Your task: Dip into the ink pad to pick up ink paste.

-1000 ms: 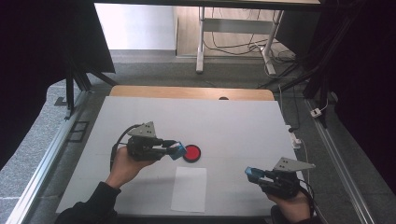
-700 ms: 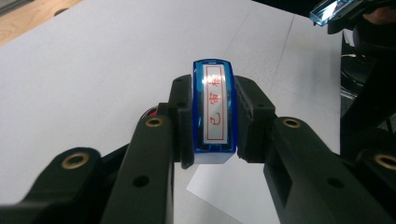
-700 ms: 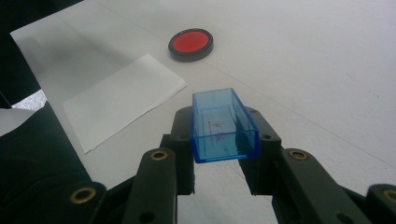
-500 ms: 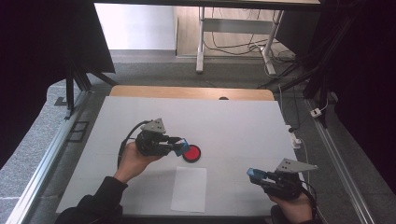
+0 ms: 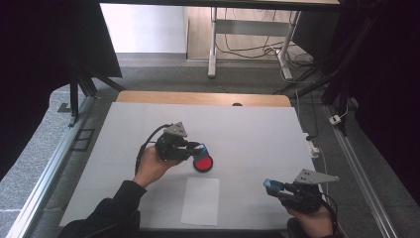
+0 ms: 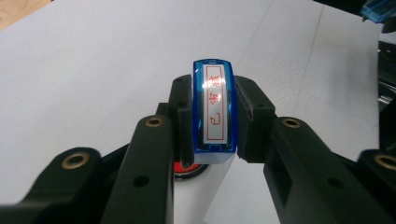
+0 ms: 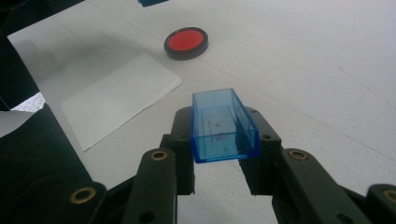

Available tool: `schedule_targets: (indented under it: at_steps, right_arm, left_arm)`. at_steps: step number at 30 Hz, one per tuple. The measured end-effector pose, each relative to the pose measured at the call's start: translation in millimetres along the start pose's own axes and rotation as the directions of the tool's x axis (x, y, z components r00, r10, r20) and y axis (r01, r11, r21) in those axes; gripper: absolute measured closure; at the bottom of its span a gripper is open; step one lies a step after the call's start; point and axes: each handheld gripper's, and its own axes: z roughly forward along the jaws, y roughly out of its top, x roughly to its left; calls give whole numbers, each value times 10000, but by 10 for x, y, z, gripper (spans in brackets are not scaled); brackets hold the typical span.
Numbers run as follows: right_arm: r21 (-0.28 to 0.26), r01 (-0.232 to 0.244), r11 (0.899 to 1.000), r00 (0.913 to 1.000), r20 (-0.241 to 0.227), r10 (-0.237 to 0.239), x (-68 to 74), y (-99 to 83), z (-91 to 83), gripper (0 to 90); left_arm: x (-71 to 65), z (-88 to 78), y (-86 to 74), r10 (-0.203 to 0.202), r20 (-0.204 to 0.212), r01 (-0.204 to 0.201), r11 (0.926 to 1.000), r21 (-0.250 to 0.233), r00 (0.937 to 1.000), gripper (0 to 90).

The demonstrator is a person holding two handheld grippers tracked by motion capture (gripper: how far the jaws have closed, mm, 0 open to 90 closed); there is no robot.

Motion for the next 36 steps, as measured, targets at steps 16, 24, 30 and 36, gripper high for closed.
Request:
schedule_targets:
  at_steps: [16,24,30,36]
  right_arm:
    - [78,95,9999,9999,-31,-95,7,2,11,687]
    - [88,129,9999,9999,-68,-128,10,3,13,687]
    - [114,154,9998,9999,-32,-153,10,2,9,687]
    - [104,139,9998,9999,-14,-139,7,1,7,687]
  left_arm:
    - [60,331,-48,193,-216,-174,9963,838,9996,704]
    - [75,418,-110,63,-337,-27,9943,1062,9994,704]
    - [74,466,-130,89,-454,-33,9924,1227,9989,704]
    - [53,530,-142,256,-676,-152,9884,1511,9974,705]
